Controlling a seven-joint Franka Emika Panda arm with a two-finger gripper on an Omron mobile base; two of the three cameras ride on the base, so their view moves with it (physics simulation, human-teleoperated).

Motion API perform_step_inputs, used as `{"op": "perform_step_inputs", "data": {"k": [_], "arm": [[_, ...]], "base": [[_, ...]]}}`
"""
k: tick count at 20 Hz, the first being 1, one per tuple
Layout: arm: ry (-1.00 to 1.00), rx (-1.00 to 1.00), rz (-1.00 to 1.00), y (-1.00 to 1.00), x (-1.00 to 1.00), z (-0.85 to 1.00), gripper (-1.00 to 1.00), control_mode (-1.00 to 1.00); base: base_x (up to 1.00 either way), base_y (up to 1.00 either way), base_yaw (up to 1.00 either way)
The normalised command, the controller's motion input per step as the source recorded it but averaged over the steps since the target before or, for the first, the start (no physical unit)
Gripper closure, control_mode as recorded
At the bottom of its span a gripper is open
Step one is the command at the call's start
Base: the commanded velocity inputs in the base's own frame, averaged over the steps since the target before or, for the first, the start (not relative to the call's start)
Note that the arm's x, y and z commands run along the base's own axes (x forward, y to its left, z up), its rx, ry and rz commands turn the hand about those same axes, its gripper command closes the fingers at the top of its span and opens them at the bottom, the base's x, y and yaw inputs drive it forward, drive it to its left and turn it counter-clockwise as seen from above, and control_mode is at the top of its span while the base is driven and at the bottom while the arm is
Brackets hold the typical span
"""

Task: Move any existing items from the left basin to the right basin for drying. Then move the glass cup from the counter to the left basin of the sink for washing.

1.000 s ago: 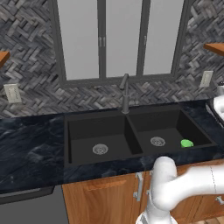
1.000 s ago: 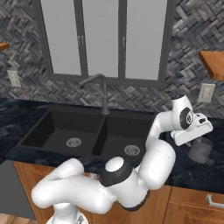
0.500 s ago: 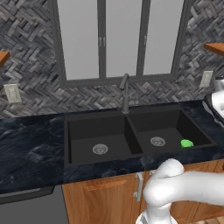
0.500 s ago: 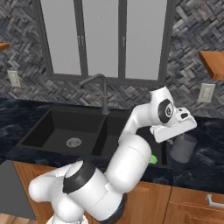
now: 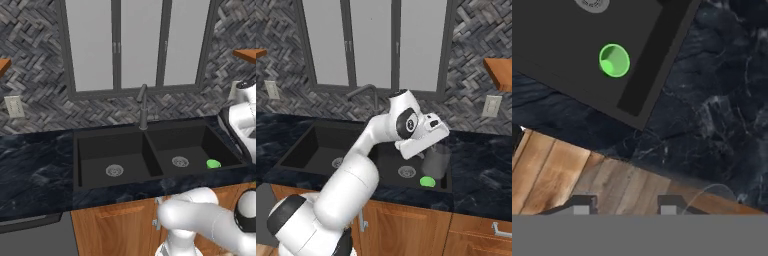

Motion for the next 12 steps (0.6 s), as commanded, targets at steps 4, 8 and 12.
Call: {"op": "perform_step_inputs", "data": {"k": [4, 8, 12], "arm": [[-0.11, 0.00, 0.41, 1.00, 0.00, 0.19, 1.00, -1.00], [-0.09, 0.00, 0.41, 1.00, 0.00, 0.17, 1.00, -1.00], [-0.04, 0.00, 0.42, 1.00, 0.04, 0.20, 1.00, -1.00]], "base": [[0.00, 0.00, 0.00], [0.00, 0.00, 0.00], [0.00, 0.00, 0.00]]}}
